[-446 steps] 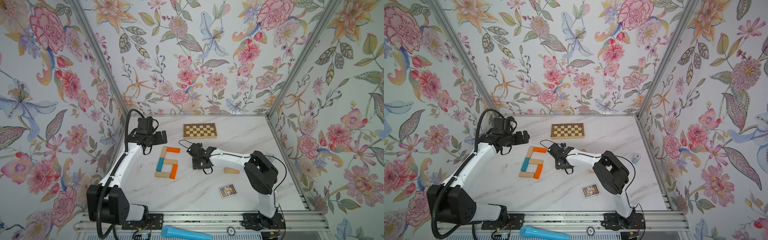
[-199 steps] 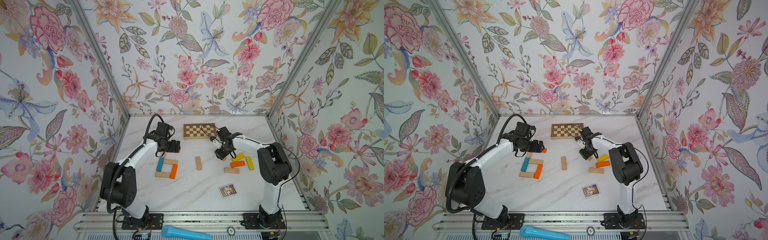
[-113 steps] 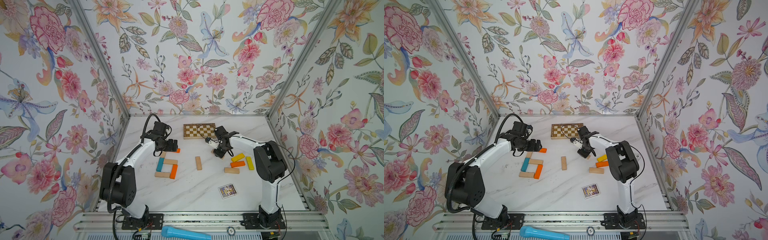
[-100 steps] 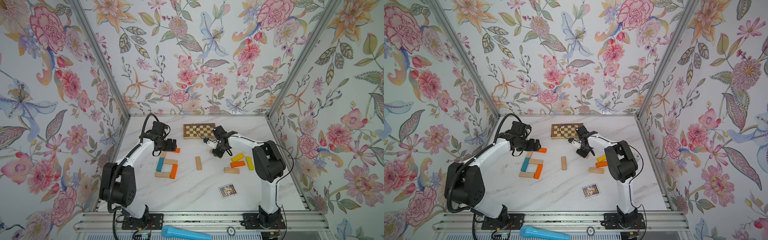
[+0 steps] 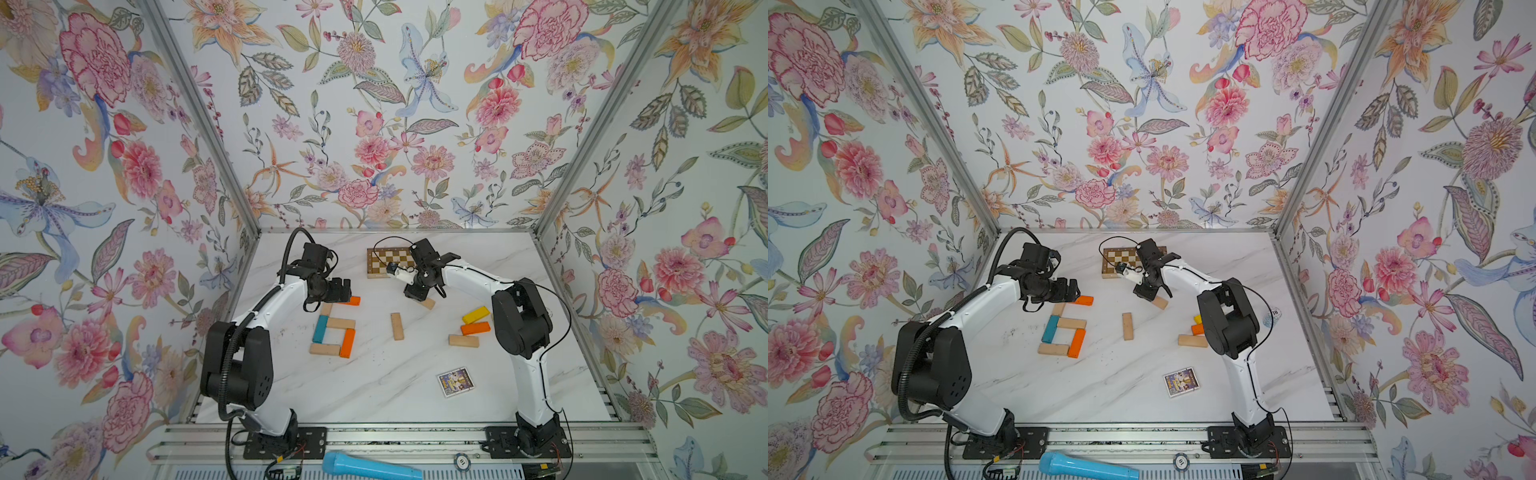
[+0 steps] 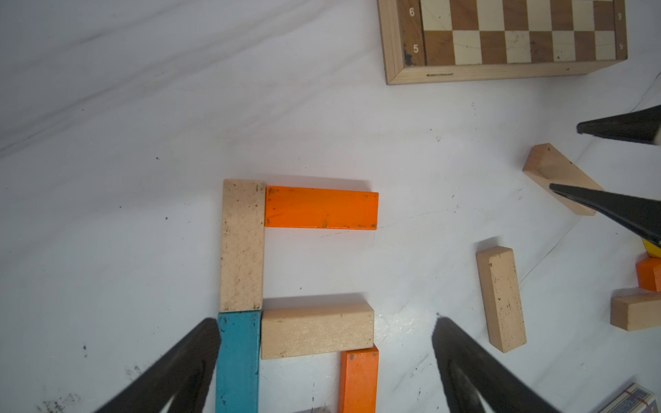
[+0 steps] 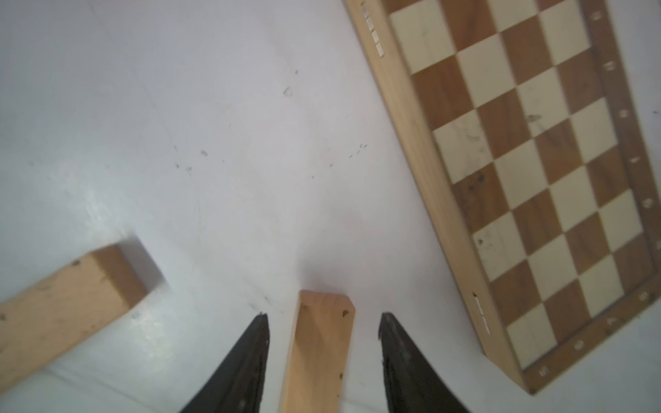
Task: Assemble the number 6 with building blocks
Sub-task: Move the building block to the center of the board.
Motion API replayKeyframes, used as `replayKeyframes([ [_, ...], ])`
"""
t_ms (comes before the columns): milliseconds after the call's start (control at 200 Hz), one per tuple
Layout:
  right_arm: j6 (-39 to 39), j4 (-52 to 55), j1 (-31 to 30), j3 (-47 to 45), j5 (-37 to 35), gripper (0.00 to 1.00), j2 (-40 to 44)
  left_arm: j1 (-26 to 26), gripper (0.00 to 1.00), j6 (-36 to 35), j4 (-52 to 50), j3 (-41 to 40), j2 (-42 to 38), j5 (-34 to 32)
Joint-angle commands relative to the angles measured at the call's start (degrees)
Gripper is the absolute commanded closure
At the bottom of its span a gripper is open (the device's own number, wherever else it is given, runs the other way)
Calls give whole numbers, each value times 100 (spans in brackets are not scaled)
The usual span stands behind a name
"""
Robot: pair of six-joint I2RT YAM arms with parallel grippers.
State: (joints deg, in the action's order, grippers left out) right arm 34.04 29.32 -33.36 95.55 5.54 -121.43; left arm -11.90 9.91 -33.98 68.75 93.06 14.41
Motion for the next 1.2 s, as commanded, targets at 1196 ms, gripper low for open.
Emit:
replayKeyframes([
  [1196,-8106,463,-1996,-1087,-1526,73,205,407,1,441,67,-2,-1149,-523],
])
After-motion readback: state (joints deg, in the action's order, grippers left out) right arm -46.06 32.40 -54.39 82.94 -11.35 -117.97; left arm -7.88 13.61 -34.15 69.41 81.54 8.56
